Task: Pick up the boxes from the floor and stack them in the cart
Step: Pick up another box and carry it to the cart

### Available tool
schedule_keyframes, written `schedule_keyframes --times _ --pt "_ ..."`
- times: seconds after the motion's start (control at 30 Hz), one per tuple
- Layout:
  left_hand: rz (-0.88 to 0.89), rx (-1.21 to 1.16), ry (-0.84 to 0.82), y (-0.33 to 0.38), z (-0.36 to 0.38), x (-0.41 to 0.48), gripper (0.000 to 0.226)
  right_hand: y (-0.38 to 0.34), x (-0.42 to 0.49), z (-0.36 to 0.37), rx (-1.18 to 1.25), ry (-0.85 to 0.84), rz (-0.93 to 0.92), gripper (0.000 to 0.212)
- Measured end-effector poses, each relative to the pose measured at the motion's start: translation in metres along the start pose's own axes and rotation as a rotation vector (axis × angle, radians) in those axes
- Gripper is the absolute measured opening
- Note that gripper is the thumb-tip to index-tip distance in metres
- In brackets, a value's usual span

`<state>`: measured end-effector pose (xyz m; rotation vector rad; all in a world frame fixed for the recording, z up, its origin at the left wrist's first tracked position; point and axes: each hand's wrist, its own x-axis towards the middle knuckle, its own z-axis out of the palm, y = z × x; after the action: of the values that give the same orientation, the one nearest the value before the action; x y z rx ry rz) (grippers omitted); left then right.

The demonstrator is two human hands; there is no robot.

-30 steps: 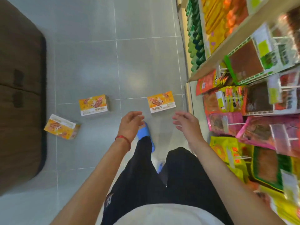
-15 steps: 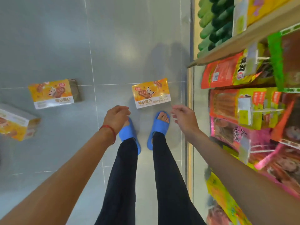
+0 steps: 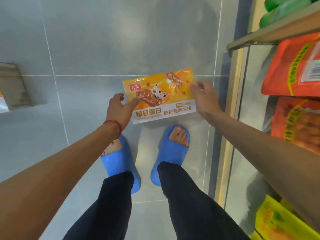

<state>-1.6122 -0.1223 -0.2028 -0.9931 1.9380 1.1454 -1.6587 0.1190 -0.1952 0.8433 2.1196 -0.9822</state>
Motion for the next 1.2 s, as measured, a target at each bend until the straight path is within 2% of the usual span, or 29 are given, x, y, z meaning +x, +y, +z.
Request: schedule_keyframes --times 0.1,0.2,0.27,0.4,0.5,0.7,0.83,0.93,1.07,1.2 --pt "0.021 -0.054 -0.011 -0.009 0.012 0.038 0.071 0.01 0.037 0.024 0.091 -0.022 0.012 0.055" --pt "0.011 -0.19 -0.06 -0.013 0.021 0.062 0.079 0.019 0.053 0.041 0.22 -0.044 0.03 0.065" --pt "-0.019 -0.305 -0.087 -0.016 0.026 0.07 0.08 0.024 0.049 0.046 0.264 -0.063 0.026 0.061" --pt "-0.064 -0.48 -0.158 -0.012 0.022 0.056 0.067 0.021 0.023 0.047 0.324 -0.073 0.075 0.063" --pt "-0.111 -0.537 -0.151 -0.011 0.005 0.034 0.071 0.01 -0.006 0.043 0.335 -0.087 0.085 0.059" --pt "-0.174 -0.645 -0.081 0.0 -0.056 -0.045 0.075 -0.034 -0.09 0.021 0.328 -0.135 0.079 0.055" --pt "-0.196 -0.71 -0.113 0.015 -0.099 -0.112 0.088 -0.071 -0.162 -0.006 0.294 -0.115 0.052 0.055" --pt "-0.195 -0.767 -0.138 0.029 -0.135 -0.167 0.077 -0.102 -0.223 -0.029 0.307 -0.088 0.055 0.052" --pt "-0.196 -0.817 -0.194 0.046 -0.181 -0.236 0.09 -0.143 -0.298 -0.052 0.335 -0.058 0.069 0.052" --pt "-0.14 -0.855 -0.164 0.056 -0.225 -0.297 0.084 -0.181 -0.362 -0.071 0.372 -0.058 0.045 0.039"
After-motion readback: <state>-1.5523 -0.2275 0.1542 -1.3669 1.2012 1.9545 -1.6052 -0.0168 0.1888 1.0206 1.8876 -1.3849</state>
